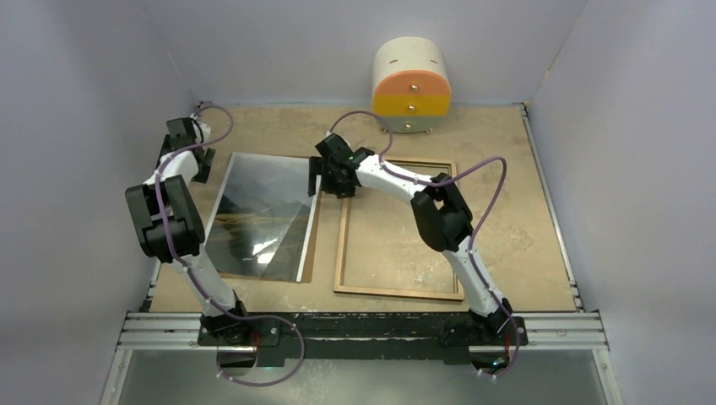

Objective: Put the photo into the frame

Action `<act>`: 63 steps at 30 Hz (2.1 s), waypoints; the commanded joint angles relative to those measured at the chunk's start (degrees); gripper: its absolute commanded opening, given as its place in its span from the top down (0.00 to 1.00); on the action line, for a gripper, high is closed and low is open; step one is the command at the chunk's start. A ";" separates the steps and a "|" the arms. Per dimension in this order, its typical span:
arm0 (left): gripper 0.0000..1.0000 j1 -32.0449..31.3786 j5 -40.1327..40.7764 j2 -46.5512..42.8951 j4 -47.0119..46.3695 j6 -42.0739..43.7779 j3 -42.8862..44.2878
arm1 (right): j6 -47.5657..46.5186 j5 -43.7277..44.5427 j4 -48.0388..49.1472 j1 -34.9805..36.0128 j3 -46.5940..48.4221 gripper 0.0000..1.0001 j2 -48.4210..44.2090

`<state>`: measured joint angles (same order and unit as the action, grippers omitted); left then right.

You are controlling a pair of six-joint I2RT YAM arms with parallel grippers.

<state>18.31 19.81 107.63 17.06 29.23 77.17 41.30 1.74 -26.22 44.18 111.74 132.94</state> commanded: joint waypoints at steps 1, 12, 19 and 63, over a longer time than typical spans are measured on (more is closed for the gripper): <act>0.20 0.06 4.30 1.91 -6.00 -0.67 -2.58 | 2.51 -3.34 0.54 -0.41 2.24 0.13 0.45; 0.19 -0.18 3.65 5.02 -8.91 -3.76 -7.62 | 5.36 -6.13 2.49 -2.11 0.40 0.13 3.95; 0.19 -0.33 -3.71 6.38 -5.09 -6.14 -8.51 | 9.89 -10.11 7.24 -4.06 -3.20 0.14 3.84; 0.24 -3.32 -16.47 3.39 -1.50 3.18 -18.86 | 37.22 -22.38 51.28 -8.02 -25.48 0.28 -7.88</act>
<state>15.59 5.06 105.16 8.64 31.31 62.39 76.23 -17.67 19.59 35.31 87.11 130.78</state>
